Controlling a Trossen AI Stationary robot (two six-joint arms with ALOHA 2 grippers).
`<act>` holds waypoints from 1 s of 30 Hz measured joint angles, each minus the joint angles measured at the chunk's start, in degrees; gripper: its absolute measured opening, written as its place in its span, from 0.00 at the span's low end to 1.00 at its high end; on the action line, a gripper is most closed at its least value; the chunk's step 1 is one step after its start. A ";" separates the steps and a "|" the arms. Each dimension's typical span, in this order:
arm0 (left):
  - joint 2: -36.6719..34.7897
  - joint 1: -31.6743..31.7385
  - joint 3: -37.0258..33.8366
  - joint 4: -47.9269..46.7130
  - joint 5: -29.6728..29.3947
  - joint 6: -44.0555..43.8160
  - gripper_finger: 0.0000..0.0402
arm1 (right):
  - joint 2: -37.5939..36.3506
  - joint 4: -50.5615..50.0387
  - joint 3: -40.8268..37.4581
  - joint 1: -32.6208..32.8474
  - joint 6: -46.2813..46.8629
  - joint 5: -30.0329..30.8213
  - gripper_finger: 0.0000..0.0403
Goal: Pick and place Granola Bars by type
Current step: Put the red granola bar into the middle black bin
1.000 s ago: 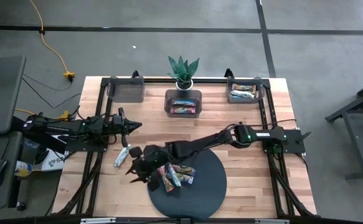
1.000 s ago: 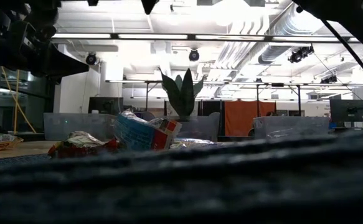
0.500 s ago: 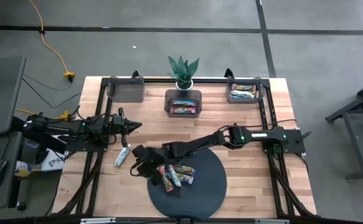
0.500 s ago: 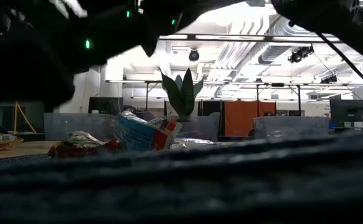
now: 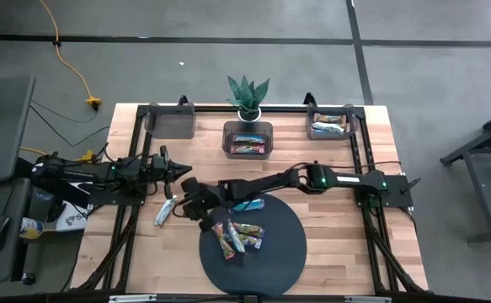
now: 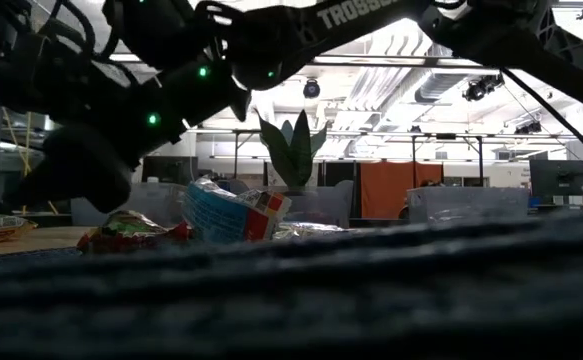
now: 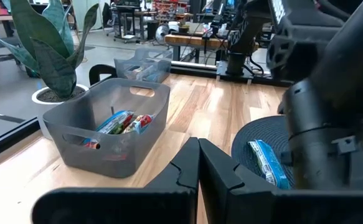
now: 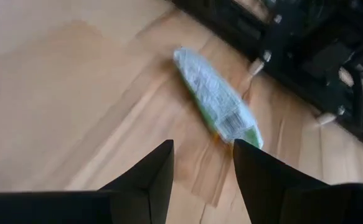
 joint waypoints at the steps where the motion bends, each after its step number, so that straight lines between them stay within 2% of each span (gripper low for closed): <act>1: 0.00 0.00 0.01 0.02 0.00 0.01 0.00 | 0.15 -0.08 -0.05 -0.20 -0.36 0.12 0.37; 11: 0.00 0.00 0.00 0.03 0.00 0.01 0.00 | 2.35 5.67 -0.02 -0.55 -3.23 0.46 0.37; 17: 0.00 0.00 0.00 0.01 0.00 0.01 0.00 | 3.64 8.29 -0.04 -0.55 -2.56 3.55 0.37; 24: 0.00 0.00 0.00 0.01 0.00 0.02 0.00 | 4.41 9.92 0.03 -0.59 -2.46 4.06 0.37; 30: 0.00 0.00 0.00 0.02 -0.01 0.01 0.00 | 4.71 11.32 0.07 -0.85 -1.39 7.69 0.37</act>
